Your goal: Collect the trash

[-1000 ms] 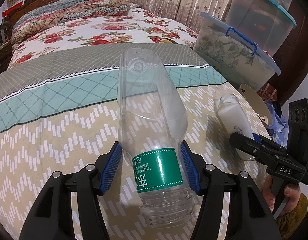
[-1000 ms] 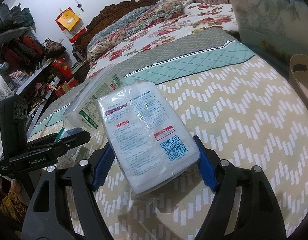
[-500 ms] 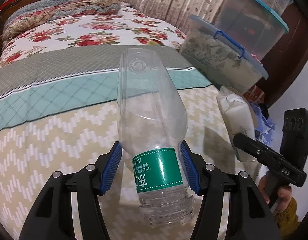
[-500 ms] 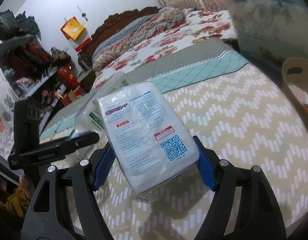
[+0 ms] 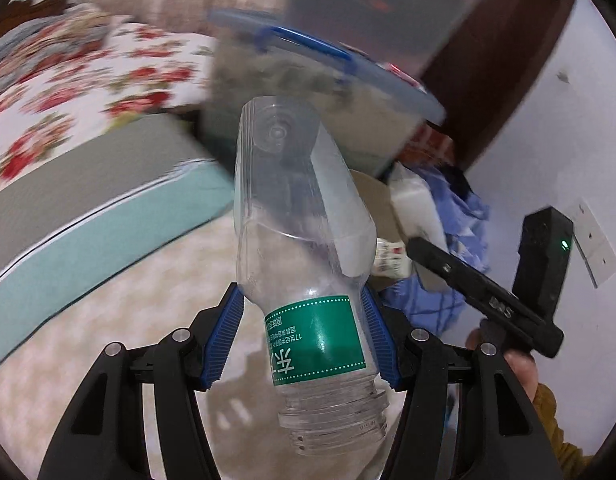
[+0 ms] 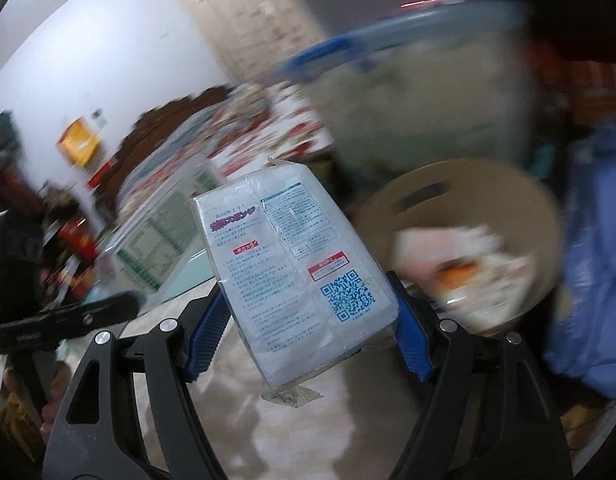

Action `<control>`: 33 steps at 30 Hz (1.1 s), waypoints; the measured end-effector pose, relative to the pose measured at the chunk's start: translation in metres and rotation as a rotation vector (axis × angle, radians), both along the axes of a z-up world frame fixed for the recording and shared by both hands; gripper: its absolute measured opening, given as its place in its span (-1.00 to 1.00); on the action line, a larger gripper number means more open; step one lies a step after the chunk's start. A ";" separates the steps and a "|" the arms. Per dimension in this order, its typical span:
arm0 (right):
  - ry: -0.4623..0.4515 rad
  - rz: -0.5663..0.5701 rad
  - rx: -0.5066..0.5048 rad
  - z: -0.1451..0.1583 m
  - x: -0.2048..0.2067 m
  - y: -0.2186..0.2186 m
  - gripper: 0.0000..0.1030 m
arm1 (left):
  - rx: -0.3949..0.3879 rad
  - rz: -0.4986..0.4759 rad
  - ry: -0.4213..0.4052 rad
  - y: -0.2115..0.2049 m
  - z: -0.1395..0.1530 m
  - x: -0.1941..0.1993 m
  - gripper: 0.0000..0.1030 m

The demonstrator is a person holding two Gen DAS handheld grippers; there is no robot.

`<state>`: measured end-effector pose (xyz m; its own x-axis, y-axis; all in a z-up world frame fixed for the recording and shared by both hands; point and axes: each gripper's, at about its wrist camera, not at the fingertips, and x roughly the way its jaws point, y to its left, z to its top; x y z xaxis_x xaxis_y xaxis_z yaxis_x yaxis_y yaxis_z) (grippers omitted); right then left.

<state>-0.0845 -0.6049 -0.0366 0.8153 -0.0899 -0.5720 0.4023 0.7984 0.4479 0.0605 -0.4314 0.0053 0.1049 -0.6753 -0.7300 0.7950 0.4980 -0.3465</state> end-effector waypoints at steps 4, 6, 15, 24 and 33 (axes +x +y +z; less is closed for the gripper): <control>0.023 -0.108 0.045 -0.012 -0.015 -0.054 0.45 | 0.031 -0.085 0.022 -0.065 -0.010 -0.011 0.09; 0.028 -0.136 0.076 -0.019 -0.016 -0.073 0.47 | 0.055 -0.115 0.040 -0.098 -0.019 -0.014 0.10; 0.005 -0.189 0.106 -0.025 -0.012 -0.087 0.72 | 0.083 -0.105 0.057 -0.131 -0.030 -0.005 0.47; -0.059 -0.190 0.120 -0.018 -0.031 -0.061 0.72 | -0.002 -0.033 0.031 -0.021 -0.001 -0.002 0.47; -0.095 -0.152 0.177 -0.010 -0.050 0.027 0.72 | 0.055 0.058 -0.058 0.068 -0.005 -0.031 0.50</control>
